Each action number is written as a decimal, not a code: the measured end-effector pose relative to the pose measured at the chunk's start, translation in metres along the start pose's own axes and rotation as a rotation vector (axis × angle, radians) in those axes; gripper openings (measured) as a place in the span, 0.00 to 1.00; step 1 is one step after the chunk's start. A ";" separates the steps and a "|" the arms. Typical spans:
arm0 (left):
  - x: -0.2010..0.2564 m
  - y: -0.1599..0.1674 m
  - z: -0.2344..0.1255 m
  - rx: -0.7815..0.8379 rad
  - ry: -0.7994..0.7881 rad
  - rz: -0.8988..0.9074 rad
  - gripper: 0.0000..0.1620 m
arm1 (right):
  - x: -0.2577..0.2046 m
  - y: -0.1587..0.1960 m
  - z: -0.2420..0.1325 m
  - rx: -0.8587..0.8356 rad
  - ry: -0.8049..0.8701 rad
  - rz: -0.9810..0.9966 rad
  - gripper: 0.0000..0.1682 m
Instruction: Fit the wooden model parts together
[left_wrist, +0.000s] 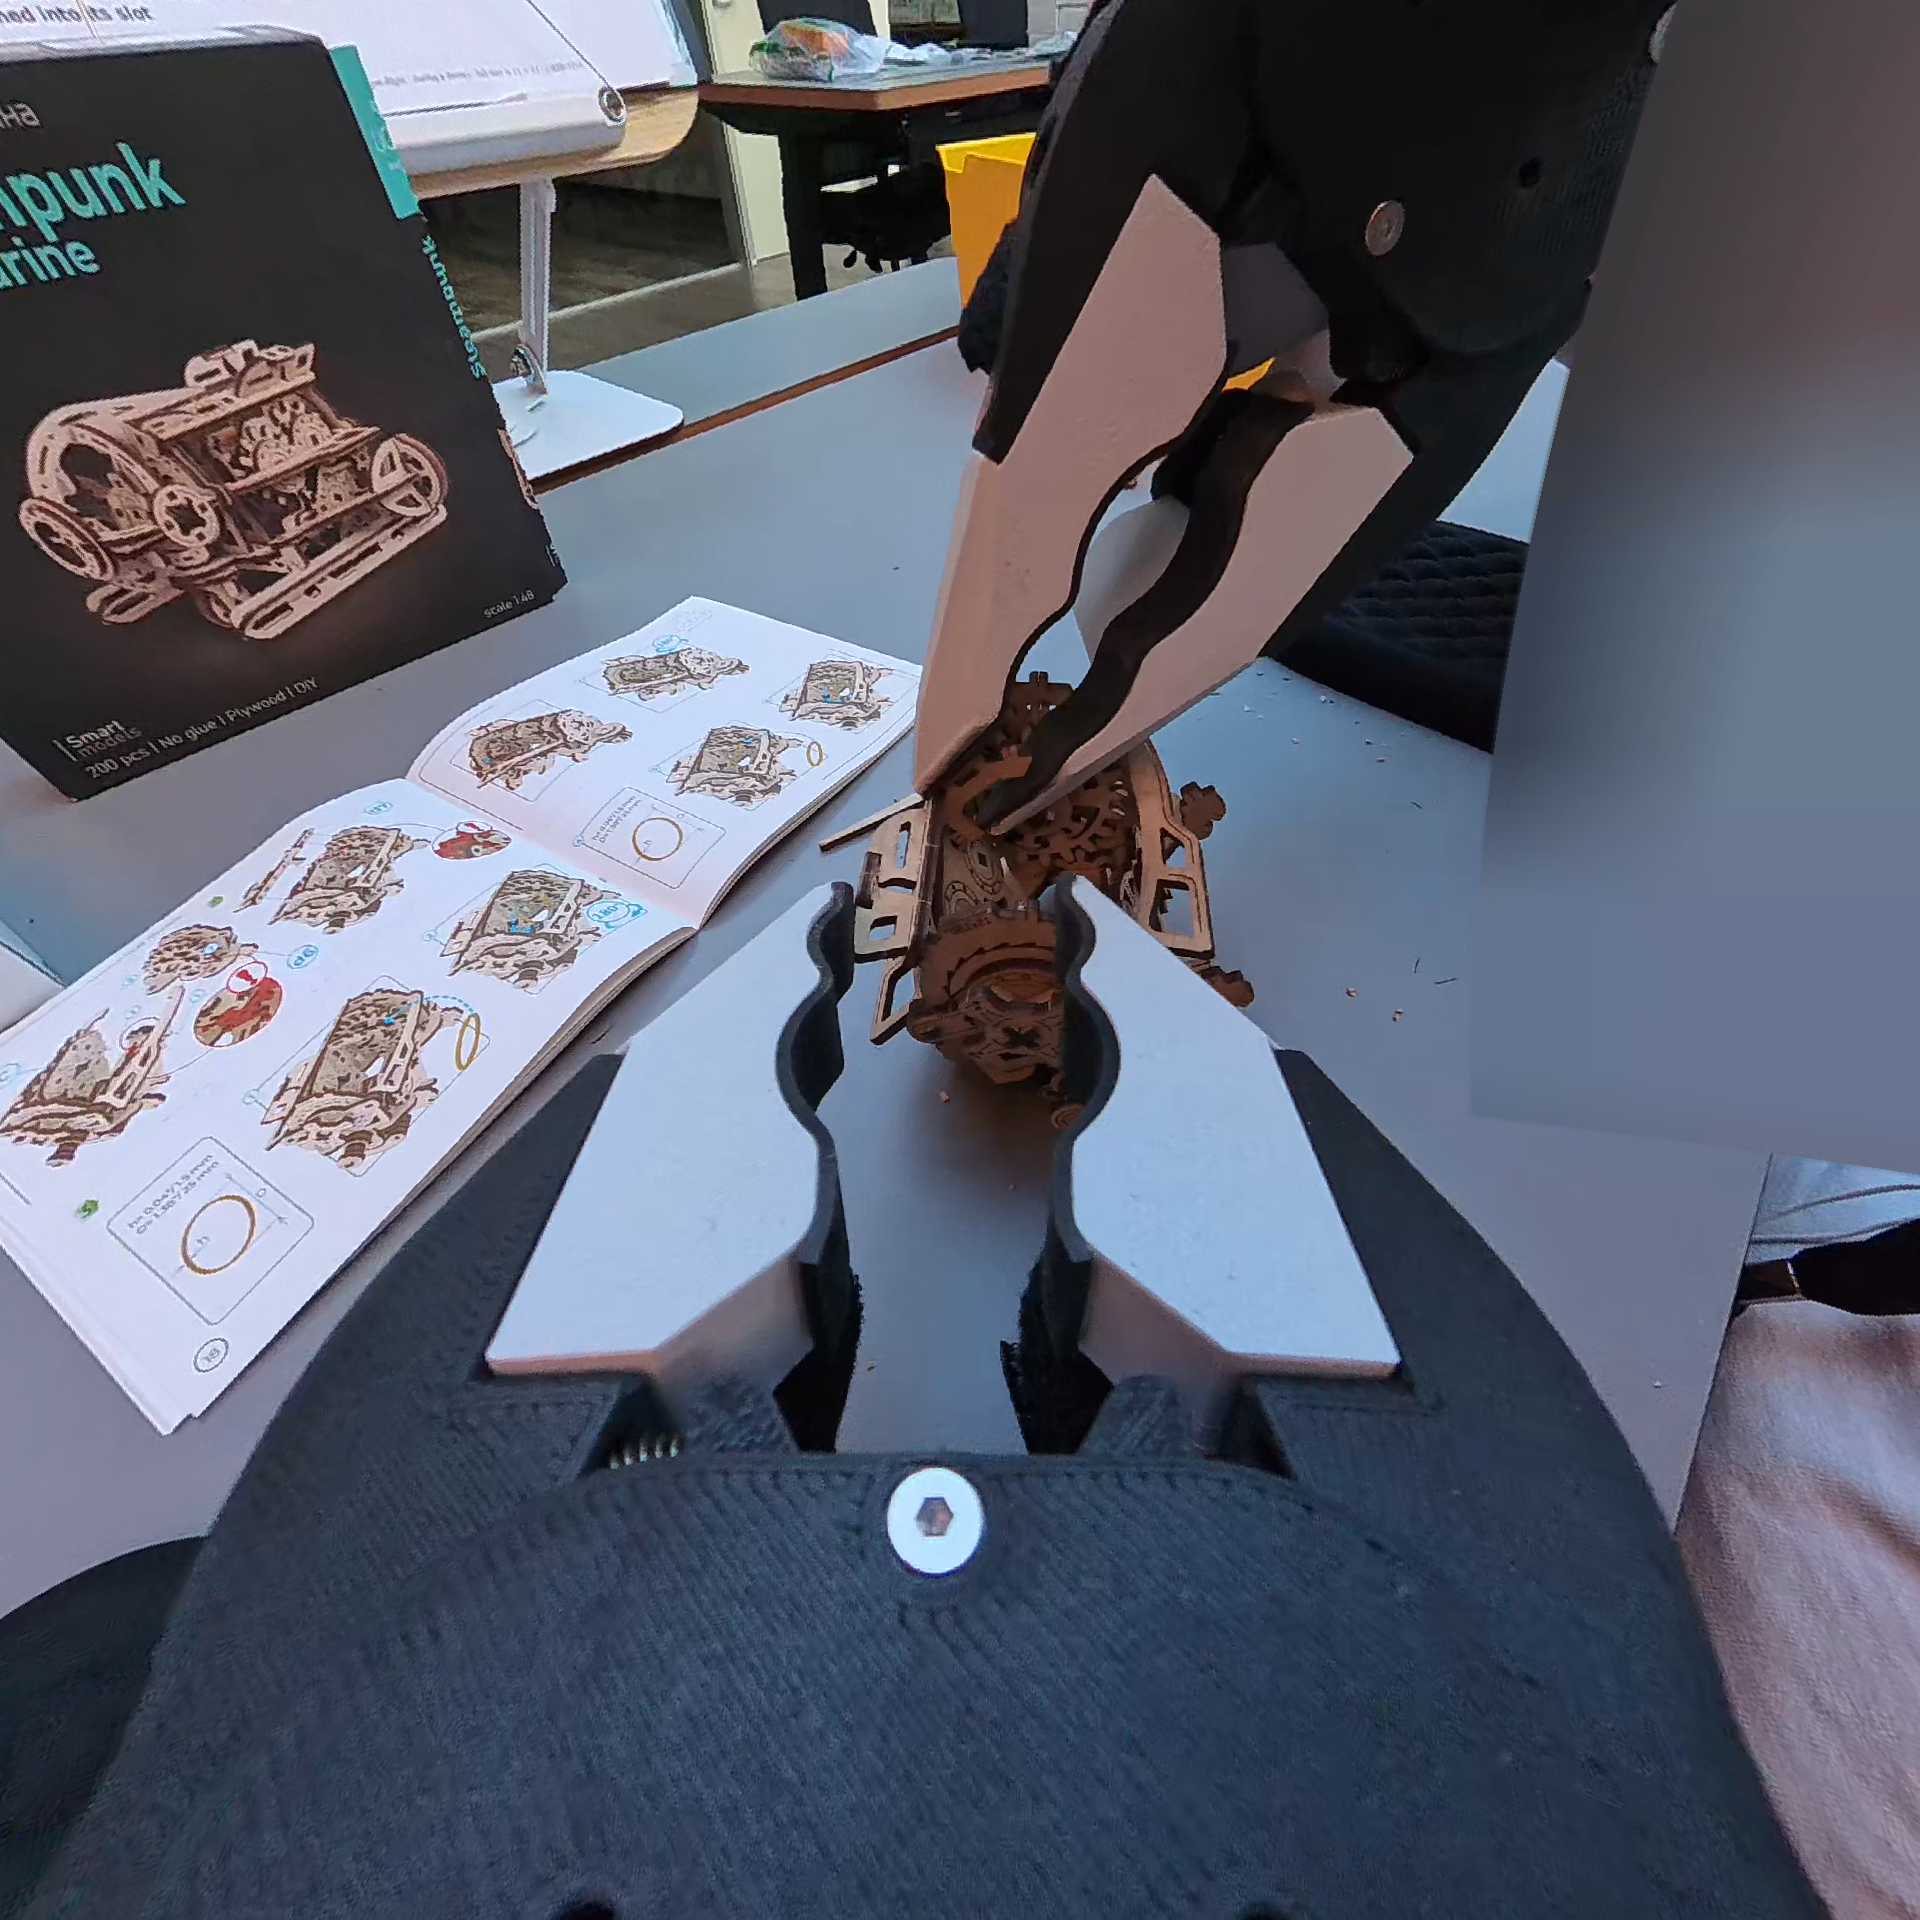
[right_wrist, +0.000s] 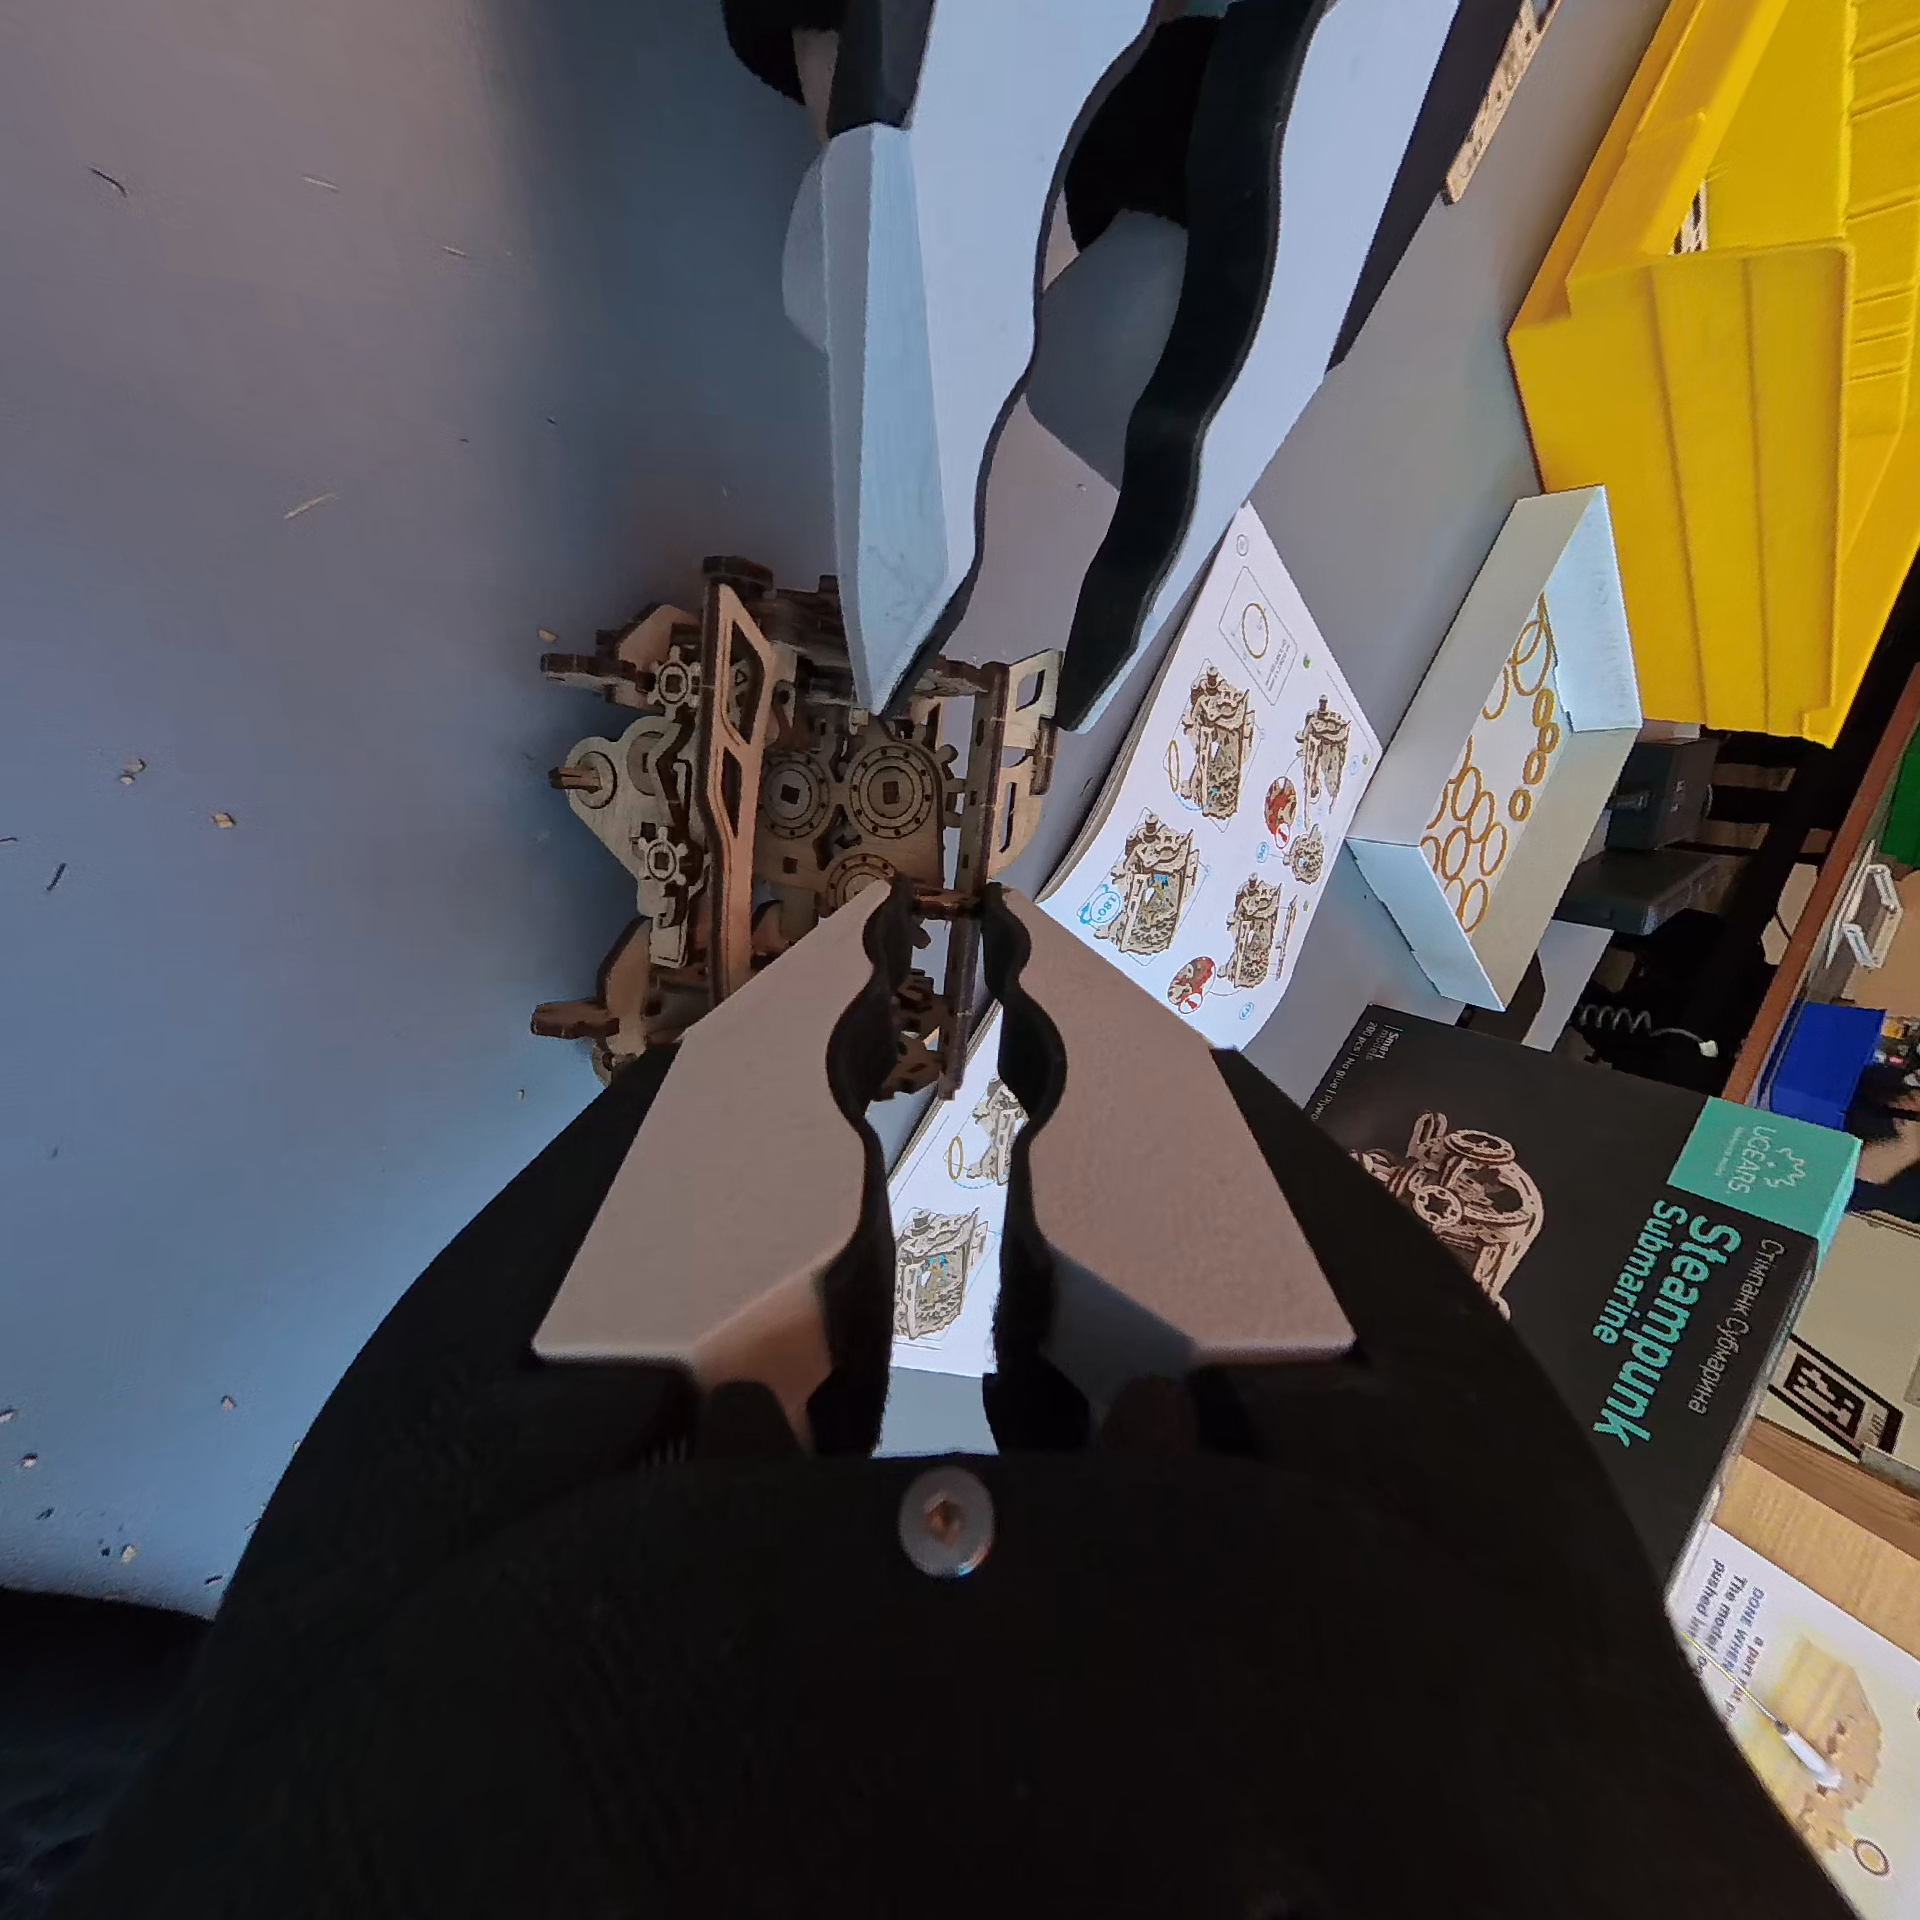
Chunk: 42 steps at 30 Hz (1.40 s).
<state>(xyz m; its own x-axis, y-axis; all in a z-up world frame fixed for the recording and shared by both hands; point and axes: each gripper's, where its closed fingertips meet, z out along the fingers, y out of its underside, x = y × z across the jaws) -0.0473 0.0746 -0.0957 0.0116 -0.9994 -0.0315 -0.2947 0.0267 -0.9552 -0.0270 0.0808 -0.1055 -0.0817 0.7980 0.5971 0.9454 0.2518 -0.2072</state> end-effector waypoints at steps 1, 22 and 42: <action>0.000 0.000 0.000 -0.001 -0.003 0.003 0.23 | 0.000 0.000 0.000 0.006 -0.007 0.005 0.07; 0.000 0.000 -0.002 0.023 -0.030 0.000 0.22 | 0.000 0.000 0.003 0.005 -0.007 0.001 0.07; -0.006 -0.001 -0.003 0.002 -0.058 0.001 0.19 | 0.006 0.003 0.004 0.062 -0.019 0.047 0.05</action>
<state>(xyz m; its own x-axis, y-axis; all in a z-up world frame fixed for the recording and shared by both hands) -0.0495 0.0810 -0.0939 0.0667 -0.9965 -0.0498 -0.2932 0.0281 -0.9556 -0.0257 0.0885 -0.1058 -0.0442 0.8197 0.5710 0.9268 0.2470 -0.2828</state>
